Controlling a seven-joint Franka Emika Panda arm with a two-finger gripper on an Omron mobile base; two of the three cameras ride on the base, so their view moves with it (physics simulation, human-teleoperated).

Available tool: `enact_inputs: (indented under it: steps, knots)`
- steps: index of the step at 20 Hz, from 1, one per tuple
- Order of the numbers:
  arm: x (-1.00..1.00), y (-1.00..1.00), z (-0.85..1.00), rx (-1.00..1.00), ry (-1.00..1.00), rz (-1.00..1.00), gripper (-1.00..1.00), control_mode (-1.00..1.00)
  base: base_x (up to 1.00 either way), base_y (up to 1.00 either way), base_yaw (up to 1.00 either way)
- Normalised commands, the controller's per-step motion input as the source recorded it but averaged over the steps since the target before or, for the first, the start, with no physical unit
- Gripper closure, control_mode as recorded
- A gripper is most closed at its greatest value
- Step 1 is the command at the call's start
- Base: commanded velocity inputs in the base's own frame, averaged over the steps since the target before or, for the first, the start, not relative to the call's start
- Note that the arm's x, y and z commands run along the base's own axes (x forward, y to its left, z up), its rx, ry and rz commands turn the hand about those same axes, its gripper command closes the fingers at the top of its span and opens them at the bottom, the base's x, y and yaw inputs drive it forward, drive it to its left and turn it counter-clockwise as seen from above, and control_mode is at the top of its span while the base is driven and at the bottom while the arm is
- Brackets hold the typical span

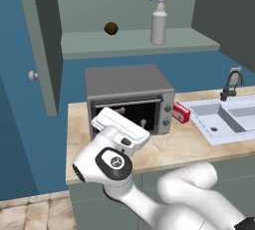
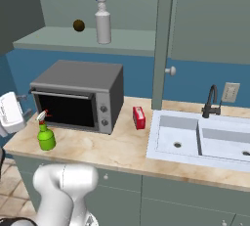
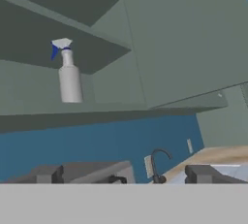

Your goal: Pick the spray and spray from the cabinet and place them on the counter.

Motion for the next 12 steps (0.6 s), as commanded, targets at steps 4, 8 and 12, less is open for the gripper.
enact_inputs:
  steps: [4, 8, 12]
  knots:
    - [-0.14, -0.28, 0.55, 0.07, 0.00, 0.00, -1.00, -1.00, 0.00, 0.00, 0.00]
    - [-0.15, -0.31, 0.54, 0.10, 0.00, 0.02, -1.00, -1.00, 0.00, 0.00, 0.00]
    - [-0.21, -0.30, 0.54, 0.08, 0.00, 0.03, -1.00, -1.00, 0.00, 0.00, 0.00]
